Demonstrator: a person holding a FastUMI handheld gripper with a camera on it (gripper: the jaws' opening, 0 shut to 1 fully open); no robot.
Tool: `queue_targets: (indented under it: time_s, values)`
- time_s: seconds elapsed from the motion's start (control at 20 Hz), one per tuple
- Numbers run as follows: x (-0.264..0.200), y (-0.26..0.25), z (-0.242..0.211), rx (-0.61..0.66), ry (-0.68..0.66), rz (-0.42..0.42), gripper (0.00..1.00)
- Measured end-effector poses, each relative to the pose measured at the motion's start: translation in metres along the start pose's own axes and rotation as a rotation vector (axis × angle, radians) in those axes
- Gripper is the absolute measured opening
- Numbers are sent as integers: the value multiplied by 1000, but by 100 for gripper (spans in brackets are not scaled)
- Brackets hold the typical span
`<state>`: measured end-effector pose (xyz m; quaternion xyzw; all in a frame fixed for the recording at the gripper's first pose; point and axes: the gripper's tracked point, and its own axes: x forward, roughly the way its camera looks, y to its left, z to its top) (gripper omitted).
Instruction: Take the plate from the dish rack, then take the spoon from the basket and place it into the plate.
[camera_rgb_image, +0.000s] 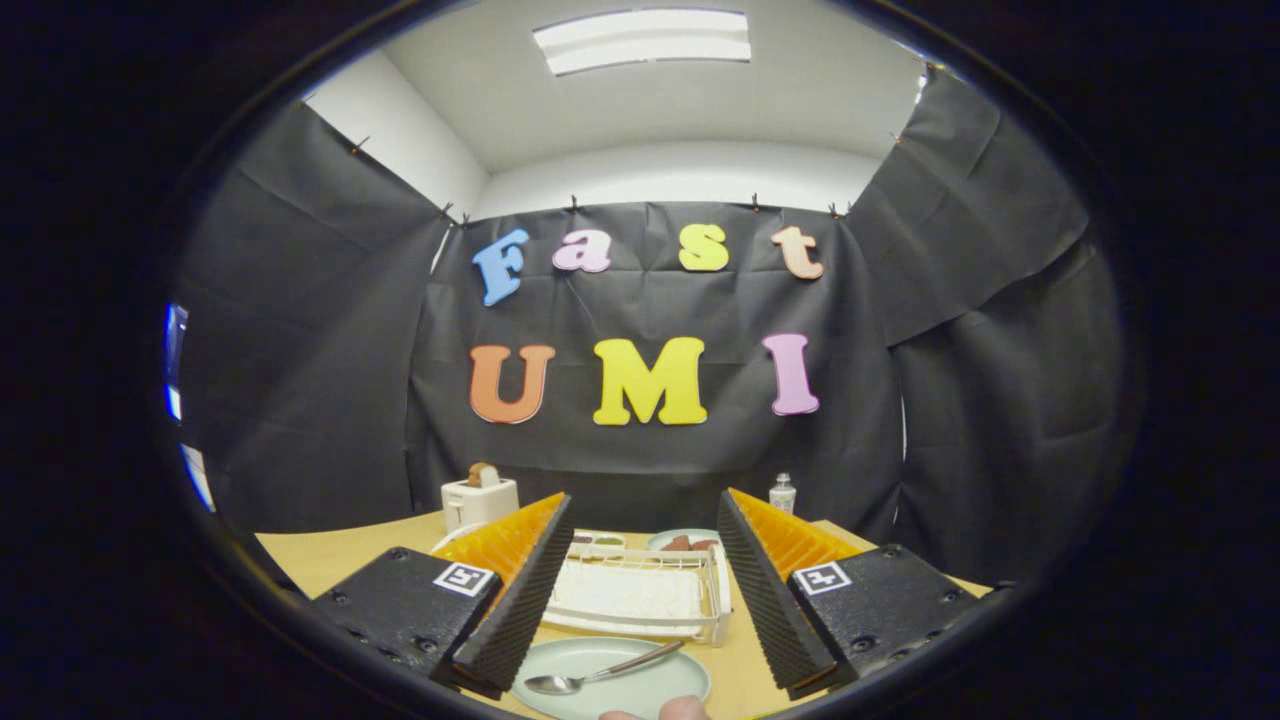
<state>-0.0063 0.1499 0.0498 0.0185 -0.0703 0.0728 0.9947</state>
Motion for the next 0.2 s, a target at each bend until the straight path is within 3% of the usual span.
queue_targets:
  time_s: [0.2]
  values:
    - [1,2,-5,2,21,13,94]
